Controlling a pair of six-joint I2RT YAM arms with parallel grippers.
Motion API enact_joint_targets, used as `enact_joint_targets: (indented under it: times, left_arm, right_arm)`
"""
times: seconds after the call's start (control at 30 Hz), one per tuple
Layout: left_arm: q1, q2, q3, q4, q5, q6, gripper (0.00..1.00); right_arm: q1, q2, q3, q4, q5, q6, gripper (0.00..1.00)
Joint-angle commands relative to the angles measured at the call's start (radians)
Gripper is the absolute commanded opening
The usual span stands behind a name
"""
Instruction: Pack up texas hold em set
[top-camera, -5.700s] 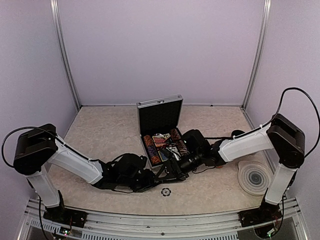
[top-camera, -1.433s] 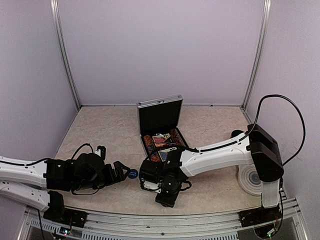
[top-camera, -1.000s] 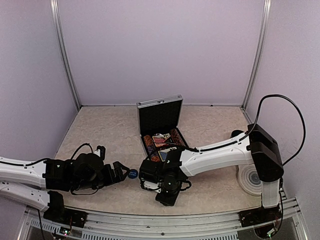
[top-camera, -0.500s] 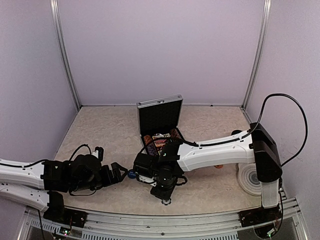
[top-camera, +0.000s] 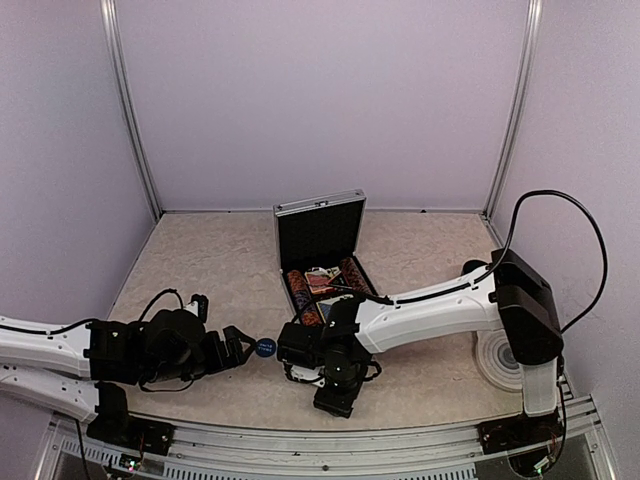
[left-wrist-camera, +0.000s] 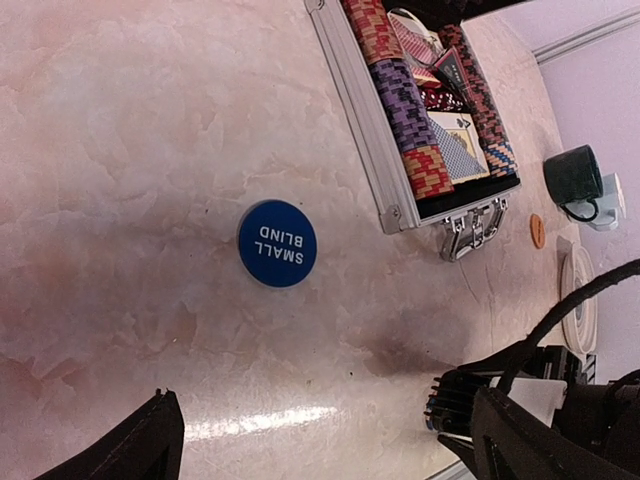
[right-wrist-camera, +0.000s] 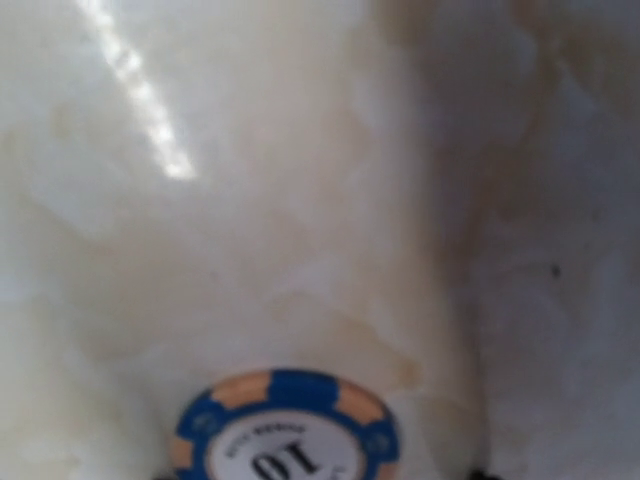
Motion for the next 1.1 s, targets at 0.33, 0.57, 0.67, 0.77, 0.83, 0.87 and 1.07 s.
enact_joint_targets:
  times: [0.33, 0.57, 0.67, 0.77, 0.83, 0.87, 1.07]
  left_arm:
    - [0.016, -0.025, -0.008, -0.020, 0.012, 0.024, 0.99]
    - [0.016, -0.047, -0.024, -0.021, 0.013, 0.028, 0.99]
    - [0.017, -0.078, -0.039, -0.023, 0.009, 0.021, 0.99]
    - [0.020, -0.105, -0.044, -0.030, 0.011, 0.018, 0.99]
    - [0.022, -0.111, -0.044, -0.039, 0.013, 0.022, 0.99]
    - [0.023, -0.111, -0.044, -0.040, 0.015, 0.027, 0.99]
    - [0.049, -0.089, -0.044, -0.005, 0.039, 0.062, 0.99]
  right_arm:
    - [0.001, 0.079, 0.012, 0.113, 0.002, -0.038, 0.54]
    - [0.001, 0.110, 0.044, 0.094, -0.002, -0.037, 0.35]
    - [0.002, 0.109, 0.048, 0.081, 0.002, -0.032, 0.22]
    - [0.002, 0.103, 0.058, 0.066, 0.015, -0.027, 0.22]
    - [0.003, 0.098, 0.069, 0.059, 0.031, -0.023, 0.22]
    - [0.003, 0.093, 0.073, 0.060, 0.038, -0.019, 0.22]
    - [-0.007, 0.051, 0.116, 0.027, 0.172, 0.016, 0.43]
